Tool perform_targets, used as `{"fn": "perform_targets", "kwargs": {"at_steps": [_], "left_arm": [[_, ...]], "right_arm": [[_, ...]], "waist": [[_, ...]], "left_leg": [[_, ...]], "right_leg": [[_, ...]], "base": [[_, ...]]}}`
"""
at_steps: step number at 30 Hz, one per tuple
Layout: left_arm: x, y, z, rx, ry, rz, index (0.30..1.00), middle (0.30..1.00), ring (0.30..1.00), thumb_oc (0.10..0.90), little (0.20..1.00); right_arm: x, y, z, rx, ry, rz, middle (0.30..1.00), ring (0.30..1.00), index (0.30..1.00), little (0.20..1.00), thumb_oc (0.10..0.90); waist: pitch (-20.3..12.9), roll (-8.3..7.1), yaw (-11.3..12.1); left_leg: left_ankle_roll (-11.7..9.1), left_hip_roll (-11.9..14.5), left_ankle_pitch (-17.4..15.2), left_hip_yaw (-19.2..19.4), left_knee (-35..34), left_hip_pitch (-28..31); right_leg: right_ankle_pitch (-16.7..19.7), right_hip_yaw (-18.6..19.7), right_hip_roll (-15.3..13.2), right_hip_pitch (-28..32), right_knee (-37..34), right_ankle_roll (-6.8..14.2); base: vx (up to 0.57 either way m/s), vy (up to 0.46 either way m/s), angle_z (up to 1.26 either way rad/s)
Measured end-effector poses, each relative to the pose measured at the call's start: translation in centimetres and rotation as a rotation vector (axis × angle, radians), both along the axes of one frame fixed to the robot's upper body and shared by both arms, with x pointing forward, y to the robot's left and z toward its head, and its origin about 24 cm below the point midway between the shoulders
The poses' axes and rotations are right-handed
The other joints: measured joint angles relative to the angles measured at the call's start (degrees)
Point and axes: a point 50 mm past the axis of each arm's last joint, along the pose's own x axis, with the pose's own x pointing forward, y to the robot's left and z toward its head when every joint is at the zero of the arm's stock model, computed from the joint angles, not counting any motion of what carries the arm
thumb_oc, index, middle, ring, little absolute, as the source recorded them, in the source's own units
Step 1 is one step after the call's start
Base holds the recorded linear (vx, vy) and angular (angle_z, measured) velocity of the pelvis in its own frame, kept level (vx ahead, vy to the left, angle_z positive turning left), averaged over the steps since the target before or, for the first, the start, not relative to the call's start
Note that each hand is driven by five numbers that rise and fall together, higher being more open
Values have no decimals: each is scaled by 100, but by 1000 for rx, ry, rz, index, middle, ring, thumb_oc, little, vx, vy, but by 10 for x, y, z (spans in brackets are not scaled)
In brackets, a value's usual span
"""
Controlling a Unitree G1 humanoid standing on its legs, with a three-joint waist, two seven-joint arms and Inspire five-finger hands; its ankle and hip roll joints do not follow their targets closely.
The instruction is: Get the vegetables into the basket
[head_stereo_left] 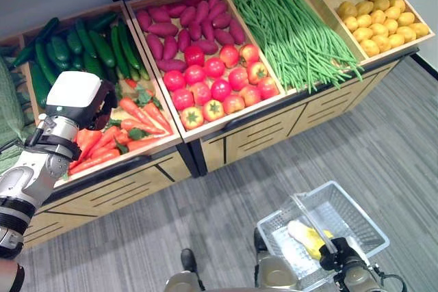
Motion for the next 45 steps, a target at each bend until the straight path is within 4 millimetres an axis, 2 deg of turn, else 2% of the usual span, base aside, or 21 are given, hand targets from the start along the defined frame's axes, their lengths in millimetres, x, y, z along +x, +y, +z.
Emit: {"fn": "perform_targets", "kwargs": {"at_steps": [7, 13, 17, 19, 20, 21, 22, 23, 24, 25, 27, 29, 32, 34, 36, 37, 40, 41, 45], "left_arm": [[-11, -45, -16, -14, 130, -262, 300, 300, 300, 400, 300], [-17, -60, -15, -48, 171, -359, 300, 300, 300, 400, 300], [-18, -65, -14, -79, 182, -383, 300, 300, 300, 400, 300], [-18, -66, -12, -99, 177, -389, 300, 300, 300, 400, 300], [-19, -66, -7, -93, 170, -395, 300, 300, 300, 400, 300], [-20, -65, -3, -69, 173, -406, 300, 300, 300, 400, 300], [-20, -65, -3, -65, 181, -404, 300, 300, 300, 400, 300], [-20, -64, -2, -58, 183, -402, 300, 300, 300, 400, 300], [-20, -63, -1, -55, 183, -397, 300, 300, 300, 400, 300], [-19, -62, -3, -57, 189, -388, 300, 300, 300, 400, 300], [-17, -60, -9, -82, 197, -365, 300, 300, 300, 400, 300], [-17, -59, -9, -83, 199, -356, 300, 300, 300, 400, 300], [-14, -76, -11, -131, 185, -411, 300, 300, 300, 400, 300], [-14, -86, -6, -139, 161, -458, 300, 300, 300, 400, 300], [-12, -91, -2, -152, 143, -478, 300, 300, 300, 400, 300], [-11, -96, -5, -161, 150, -491, 300, 300, 300, 400, 300], [-12, -100, -12, -168, 177, -505, 300, 300, 300, 400, 300], [-13, -102, -15, -175, 189, -512, 300, 300, 300, 400, 300], [-13, -112, -18, -219, 194, -545, 300, 300, 300, 400, 300]], "right_arm": [[-8, -2, -1, 3, 7, -13, 300, 300, 300, 300, 400], [-8, -1, -1, 14, 1, -10, 300, 300, 300, 300, 400], [-13, 0, -2, 26, -12, -32, 300, 300, 300, 300, 400], [-14, 2, -3, 34, -8, -33, 300, 300, 300, 300, 400], [-12, 7, -5, 47, -13, -31, 300, 300, 300, 300, 400], [-14, 14, -8, 67, -4, -35, 300, 300, 300, 300, 400], [-20, 14, -11, 67, 23, -46, 300, 300, 300, 300, 400], [-22, 14, -12, 67, 34, -53, 300, 300, 300, 300, 400], [-27, 14, -13, 71, 46, -56, 300, 300, 300, 300, 400], [-35, 15, -15, 73, 66, -61, 300, 300, 300, 300, 400], [-38, 10, -14, 61, 76, -73, 300, 300, 300, 300, 400], [-27, 9, -11, 57, 49, -66, 300, 300, 300, 300, 400], [-22, -1, -6, 37, 24, -87, 300, 300, 300, 300, 400], [-21, -5, -4, 25, 20, -90, 300, 300, 300, 300, 400], [-24, -5, -4, 20, 29, -97, 300, 300, 300, 300, 400], [-31, -8, -6, 13, 51, -105, 300, 300, 300, 300, 400], [-42, -12, -6, 1, 78, -115, 300, 300, 300, 300, 400], [-44, -14, -5, -6, 82, -116, 300, 300, 300, 300, 400], [-46, -19, -2, -22, 70, -107, 300, 300, 300, 300, 400]], "waist": [[-35, -11, -55], [-87, -110, -108], [-83, -275, -209], [-83, -407, -256], [-68, -545, -257], [-73, -700, -255], [-93, -700, -128], [-76, -659, -93], [-96, -689, -86], [-154, -779, -72], [-147, -691, -18], [-143, -649, -89], [-179, -561, -223], [-204, -508, -282], [-216, -487, -314], [-276, -380, -341], [-348, -231, -347], [-396, -127, -349], [-460, 65, -352]], "left_leg": [[11, -28, -3, 82, -2, 53], [41, -92, -43, 250, -2, 127], [149, -287, -112, 462, -4, 193], [194, -386, -151, 623, -4, 247], [220, -432, -187, 778, -5, 240], [250, -451, -204, 943, -26, 227], [278, -367, -187, 1165, -8, 228], [265, -262, -184, 1234, -3, 224], [231, -237, -178, 1233, 0, 235], [199, -272, -187, 1200, 3, 265], [135, -175, -173, 1242, 2, 348], [126, -104, -167, 1246, 1, 398], [103, -108, -179, 1187, 1, 547], [20, -106, -237, 1135, 1, 555], [20, -131, -237, 1115, 1, 553], [21, -123, -239, 1097, -1, 551], [19, -124, -242, 1082, -3, 536], [16, -107, -239, 1062, -4, 522], [-23, -28, -203, 992, -2, 472]], "right_leg": [[27, 105, 2, -10, 2, 10], [82, 302, -30, -50, 3, 55], [152, 555, -177, -163, 78, 149], [189, 719, -246, -211, 95, 207], [245, 873, -282, -327, 99, 249], [216, 787, -353, -431, 64, 306], [-78, 126, -465, -476, 18, 298], [-100, -207, -504, -541, 122, 300], [-26, -349, -525, -526, 272, 295], [206, -308, -544, -427, 242, 252], [277, -216, -372, -354, 140, 187], [312, -214, -281, -286, 47, 142], [308, -225, -285, -114, 9, 143], [302, -226, -295, -96, 8, 144], [307, -227, -330, -96, 7, 149], [308, -231, -355, -97, 4, 155], [307, -244, -355, -103, 4, 156], [304, -255, -348, -103, 3, 160], [254, -346, -294, -105, 2, 184]], "base": [[14, 29, -7], [-24, 95, -16], [-77, 139, -25], [-101, 27, -42], [-162, 7, -64], [-170, 11, -91], [-121, 3, -76], [-27, -36, -50], [26, -48, -11], [34, -45, -7], [35, -3, -23], [49, -14, -19], [19, -20, -1], [1, -48, 4], [36, -106, 4], [35, -100, 1], [24, -92, 3], [32, -133, 5], [37, -154, 9]]}}
